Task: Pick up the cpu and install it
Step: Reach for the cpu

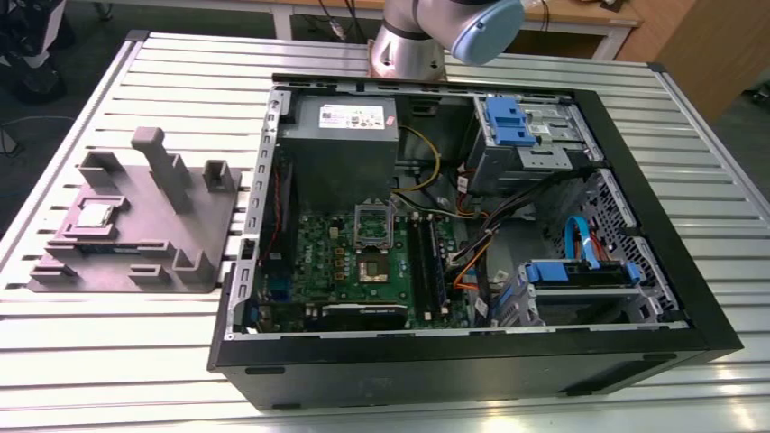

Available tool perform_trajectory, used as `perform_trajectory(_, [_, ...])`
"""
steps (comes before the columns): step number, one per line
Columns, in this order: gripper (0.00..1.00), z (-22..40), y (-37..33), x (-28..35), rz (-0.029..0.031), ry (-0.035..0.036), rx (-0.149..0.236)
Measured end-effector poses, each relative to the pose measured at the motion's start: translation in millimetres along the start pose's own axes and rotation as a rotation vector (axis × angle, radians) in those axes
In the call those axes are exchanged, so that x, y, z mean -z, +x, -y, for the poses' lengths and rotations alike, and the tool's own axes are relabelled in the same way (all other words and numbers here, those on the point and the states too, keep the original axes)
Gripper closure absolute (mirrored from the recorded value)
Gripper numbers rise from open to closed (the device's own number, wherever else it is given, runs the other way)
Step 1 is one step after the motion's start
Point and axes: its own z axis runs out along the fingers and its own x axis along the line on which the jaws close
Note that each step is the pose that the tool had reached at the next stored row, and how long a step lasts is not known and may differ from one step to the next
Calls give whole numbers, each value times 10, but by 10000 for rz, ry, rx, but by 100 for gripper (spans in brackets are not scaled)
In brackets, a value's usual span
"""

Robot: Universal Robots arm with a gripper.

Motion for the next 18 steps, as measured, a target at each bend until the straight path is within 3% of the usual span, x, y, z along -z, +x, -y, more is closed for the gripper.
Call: perform_trajectory(18, [89, 6, 78, 2, 1, 0, 0])
